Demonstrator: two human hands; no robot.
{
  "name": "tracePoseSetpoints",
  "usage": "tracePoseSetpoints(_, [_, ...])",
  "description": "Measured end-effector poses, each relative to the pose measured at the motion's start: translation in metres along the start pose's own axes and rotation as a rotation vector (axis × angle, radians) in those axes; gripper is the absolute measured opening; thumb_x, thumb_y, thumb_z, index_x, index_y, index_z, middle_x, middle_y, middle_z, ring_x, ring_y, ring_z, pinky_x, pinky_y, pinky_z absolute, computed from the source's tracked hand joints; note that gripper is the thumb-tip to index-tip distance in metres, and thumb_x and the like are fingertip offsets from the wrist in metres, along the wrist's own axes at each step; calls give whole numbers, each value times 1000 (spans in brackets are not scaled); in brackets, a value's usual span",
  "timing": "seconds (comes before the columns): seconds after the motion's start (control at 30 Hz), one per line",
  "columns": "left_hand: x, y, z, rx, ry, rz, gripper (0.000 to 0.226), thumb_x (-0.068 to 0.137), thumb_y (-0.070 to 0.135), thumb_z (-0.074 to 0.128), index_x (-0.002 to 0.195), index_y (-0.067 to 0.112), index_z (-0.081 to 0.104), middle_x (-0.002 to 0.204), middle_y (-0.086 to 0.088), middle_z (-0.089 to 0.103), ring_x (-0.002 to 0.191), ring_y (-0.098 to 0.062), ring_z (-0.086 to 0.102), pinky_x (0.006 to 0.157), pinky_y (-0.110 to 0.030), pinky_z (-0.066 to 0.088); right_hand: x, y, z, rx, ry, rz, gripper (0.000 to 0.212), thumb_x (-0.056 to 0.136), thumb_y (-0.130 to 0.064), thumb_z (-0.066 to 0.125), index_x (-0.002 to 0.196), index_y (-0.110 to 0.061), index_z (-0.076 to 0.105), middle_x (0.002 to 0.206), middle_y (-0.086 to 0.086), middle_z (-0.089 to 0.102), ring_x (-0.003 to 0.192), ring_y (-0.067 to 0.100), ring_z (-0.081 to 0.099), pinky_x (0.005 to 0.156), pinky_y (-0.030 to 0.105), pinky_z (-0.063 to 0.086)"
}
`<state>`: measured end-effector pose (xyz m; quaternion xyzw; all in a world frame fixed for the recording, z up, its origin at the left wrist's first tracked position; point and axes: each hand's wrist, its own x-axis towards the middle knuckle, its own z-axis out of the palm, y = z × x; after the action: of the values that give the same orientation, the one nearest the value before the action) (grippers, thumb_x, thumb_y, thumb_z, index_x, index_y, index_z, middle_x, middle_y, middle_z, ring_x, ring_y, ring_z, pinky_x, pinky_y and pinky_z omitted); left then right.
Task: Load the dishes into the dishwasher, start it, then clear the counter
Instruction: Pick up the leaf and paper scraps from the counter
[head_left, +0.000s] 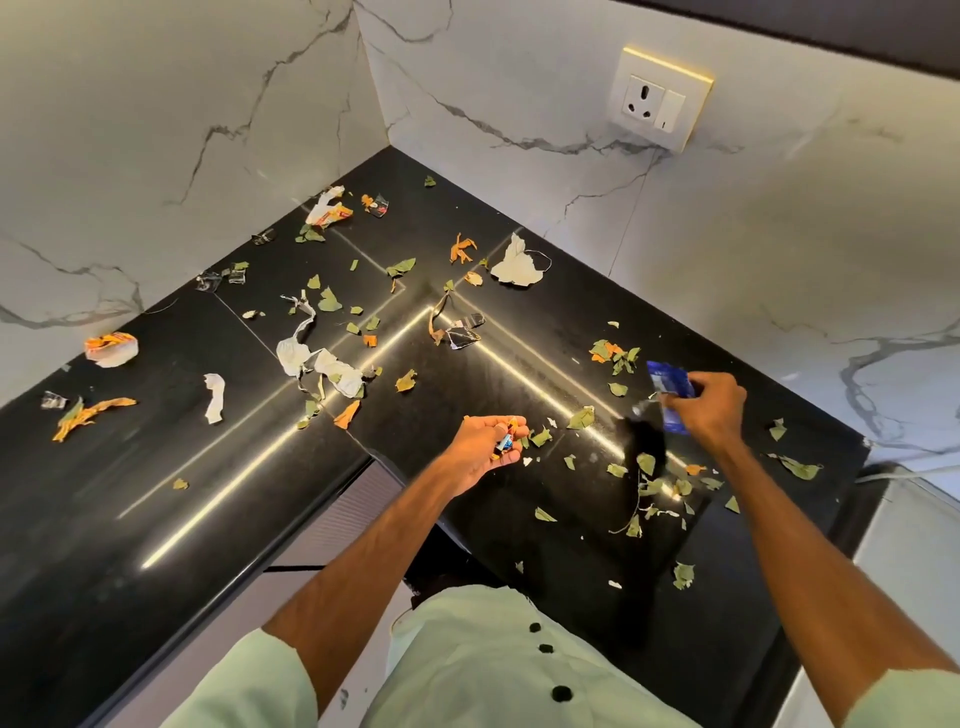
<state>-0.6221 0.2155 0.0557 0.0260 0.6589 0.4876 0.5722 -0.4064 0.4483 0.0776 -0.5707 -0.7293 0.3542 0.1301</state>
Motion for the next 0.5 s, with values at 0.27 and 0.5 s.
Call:
tracePoseSetpoints(0.27, [-18, 19, -6, -130, 13, 101, 32, 102, 1, 38, 115, 3, 67, 106, -15, 71, 97, -26, 68, 89, -41, 59, -93, -127, 72, 344, -434, -85, 29, 68, -20, 91, 92, -19, 76, 83, -5, 76, 75, 9, 73, 62, 16, 52])
tracePoseSetpoints(0.5, [-34, 23, -22, -294, 86, 55, 37, 96, 1, 37, 107, 7, 72, 102, -14, 75, 92, -26, 72, 88, -46, 58, -119, -161, 110, 317, -408, -19, 32, 60, -16, 95, 84, -23, 77, 79, -4, 77, 72, 12, 75, 73, 37, 63])
